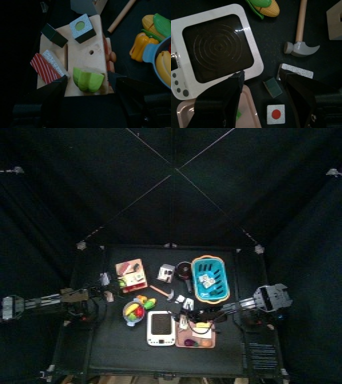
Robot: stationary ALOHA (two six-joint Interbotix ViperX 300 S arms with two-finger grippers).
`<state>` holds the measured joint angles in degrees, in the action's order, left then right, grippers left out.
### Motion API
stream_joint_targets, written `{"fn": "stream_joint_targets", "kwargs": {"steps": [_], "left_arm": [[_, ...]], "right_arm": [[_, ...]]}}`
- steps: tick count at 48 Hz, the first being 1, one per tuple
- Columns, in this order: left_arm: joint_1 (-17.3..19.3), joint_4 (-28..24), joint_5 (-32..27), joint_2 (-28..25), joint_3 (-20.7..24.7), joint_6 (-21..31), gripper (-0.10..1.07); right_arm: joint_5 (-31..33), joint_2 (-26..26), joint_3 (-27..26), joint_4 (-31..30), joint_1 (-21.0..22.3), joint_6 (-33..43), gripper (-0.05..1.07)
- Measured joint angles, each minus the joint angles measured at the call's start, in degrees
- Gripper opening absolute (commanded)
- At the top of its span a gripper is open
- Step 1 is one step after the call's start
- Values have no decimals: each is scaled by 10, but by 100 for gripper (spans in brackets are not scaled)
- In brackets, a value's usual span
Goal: Grab starfruit top
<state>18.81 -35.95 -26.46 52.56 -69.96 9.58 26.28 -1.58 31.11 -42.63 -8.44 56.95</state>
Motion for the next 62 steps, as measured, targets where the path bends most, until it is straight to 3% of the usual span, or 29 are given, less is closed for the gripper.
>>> {"fn": "stream_joint_targets", "kwargs": {"steps": [19, 31, 36, 42, 45, 47, 52, 56, 60, 62], "left_arm": [[0, -3, -6, 4, 4, 2, 97], [-26, 46, -2, 12, 44, 3, 97], [-69, 134, -25, 11, 76, 13, 97], [-105, 356, -88, -18, 121, 42, 97], [-115, 414, -121, -47, 141, 50, 97], [-127, 426, -151, -75, 161, 61, 97], [-164, 397, -203, -120, 196, 88, 97], [-243, 343, -222, -155, 207, 119, 97], [-333, 287, -207, -178, 202, 165, 97], [-358, 260, -192, -191, 192, 199, 97]], "right_arm": [[0, -1, 0, -1, 0, 0, 91], [0, -1, 0, 0, -1, 0, 91], [1, -1, 0, -1, 0, 0, 91], [1, -1, 0, 0, 0, 1, 91], [1, -1, 0, 0, 0, 0, 91], [0, -1, 0, 0, 0, 0, 91], [1, -1, 0, 0, 0, 3, 91], [0, -1, 4, 0, 1, 3, 91], [0, -1, 5, -1, 0, 3, 91], [0, -1, 5, -2, 0, 2, 91]]}}
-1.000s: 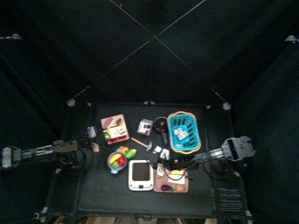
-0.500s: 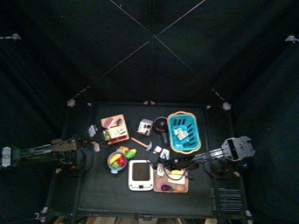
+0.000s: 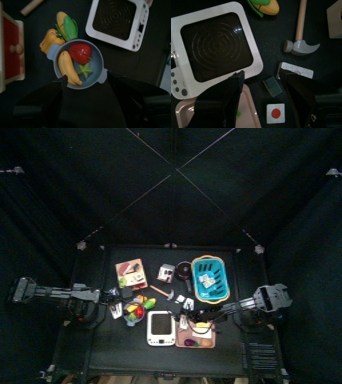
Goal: Grab starfruit top
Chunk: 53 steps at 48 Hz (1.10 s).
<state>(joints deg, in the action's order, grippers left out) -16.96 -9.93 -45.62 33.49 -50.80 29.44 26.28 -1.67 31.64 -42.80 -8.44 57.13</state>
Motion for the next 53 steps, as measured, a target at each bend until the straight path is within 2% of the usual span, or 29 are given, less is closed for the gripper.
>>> {"fn": "stream_joint_targets", "kwargs": {"steps": [4, 8, 12, 18, 26, 34, 38, 44, 53], "left_arm": [[-16, -58, 23, -24, -11, 71, 97], [-16, -125, 25, -42, -21, 115, 97], [-17, -161, 28, -62, -29, 154, 97], [-17, -155, 43, -75, -39, 185, 97], [-15, -151, 79, -105, -47, 186, 97], [1, -150, 89, -121, -50, 186, 96], [16, -149, 90, -122, -50, 186, 91], [25, -147, 98, -122, -52, 185, 78], [25, -113, 150, -122, -64, 184, 79]], "right_arm": [[1, 0, 0, 0, 0, 1, 91], [0, 0, 1, 0, 0, 0, 91], [0, 0, 0, 1, 0, 1, 91], [1, 0, 0, 1, 1, 1, 90], [0, 0, 0, 2, 1, 0, 91], [0, 0, 1, 1, 1, 0, 91], [0, 0, 1, 1, 1, 0, 91], [0, 0, 1, 1, 2, 0, 91], [0, 0, 0, 1, 2, 0, 91]]}}
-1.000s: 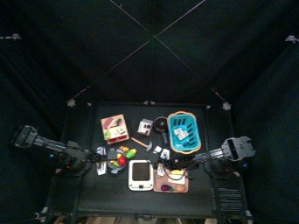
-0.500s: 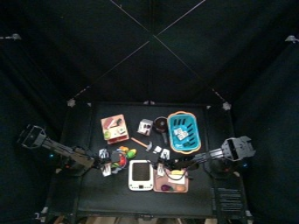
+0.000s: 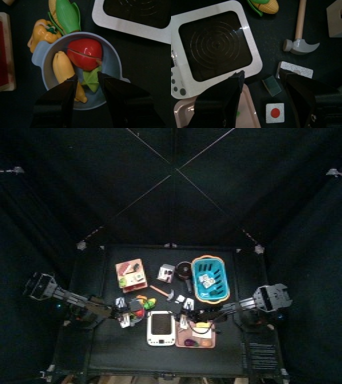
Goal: Grab starfruit top
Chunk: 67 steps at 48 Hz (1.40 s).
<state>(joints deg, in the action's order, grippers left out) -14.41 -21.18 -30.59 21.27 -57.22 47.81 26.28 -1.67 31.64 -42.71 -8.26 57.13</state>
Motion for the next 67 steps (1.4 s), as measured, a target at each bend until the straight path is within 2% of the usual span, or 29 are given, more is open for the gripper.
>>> {"fn": "stream_joint_targets", "kwargs": {"steps": [10, 27, 38, 47, 55, 61, 67], "left_arm": [[13, 7, 3, 0, -17, -1, 87], [13, 11, 9, -8, -25, -2, 87], [14, 11, 11, -44, -25, -3, 87], [14, 12, 10, -49, -25, -3, 87], [15, 17, -37, -39, -7, -3, 86], [15, 45, -75, -38, -2, -7, 86], [14, 65, -81, -38, 0, -31, 86]], "right_arm": [[0, 0, 0, 1, 0, 0, 91], [1, 0, 1, 1, 0, -1, 91], [1, -4, 0, 0, 1, -2, 91], [0, -4, 0, 1, 3, -2, 91], [0, -5, 0, 1, 3, -3, 91], [-1, -5, 1, 1, 4, -3, 91], [-1, -5, 0, 1, 4, -3, 91]]}}
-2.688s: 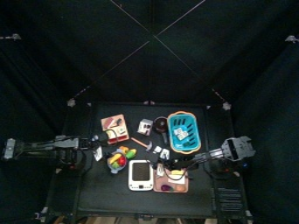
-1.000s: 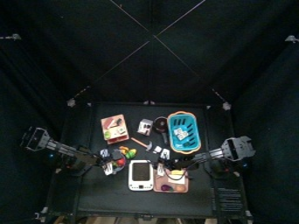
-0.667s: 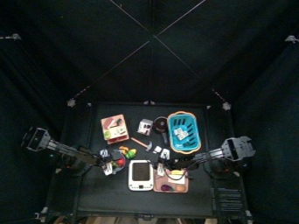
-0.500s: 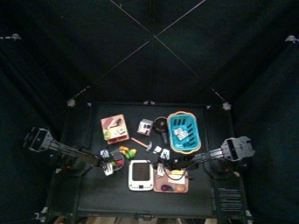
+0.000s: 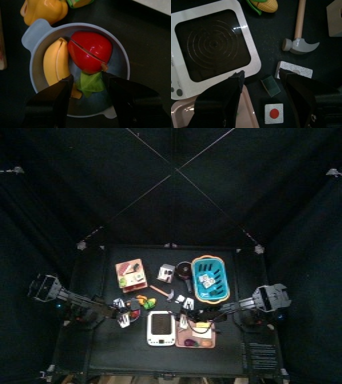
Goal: Grab starfruit top
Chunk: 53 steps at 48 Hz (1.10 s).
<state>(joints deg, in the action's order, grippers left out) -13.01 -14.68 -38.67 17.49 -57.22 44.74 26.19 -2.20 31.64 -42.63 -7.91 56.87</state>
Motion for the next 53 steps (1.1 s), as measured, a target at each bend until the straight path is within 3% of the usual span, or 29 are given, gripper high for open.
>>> {"fn": "stream_joint_targets", "kwargs": {"steps": [11, 22, 53], "left_arm": [[10, 26, -1, 0, 0, -9, 84], [11, 27, -2, -1, 0, -10, 67], [10, -41, -4, 21, 72, -11, 67]], "right_arm": [[0, -1, 0, 0, 0, 0, 91], [0, -1, 1, 0, 0, 0, 91], [0, -1, 0, -1, 0, 0, 91]]}}
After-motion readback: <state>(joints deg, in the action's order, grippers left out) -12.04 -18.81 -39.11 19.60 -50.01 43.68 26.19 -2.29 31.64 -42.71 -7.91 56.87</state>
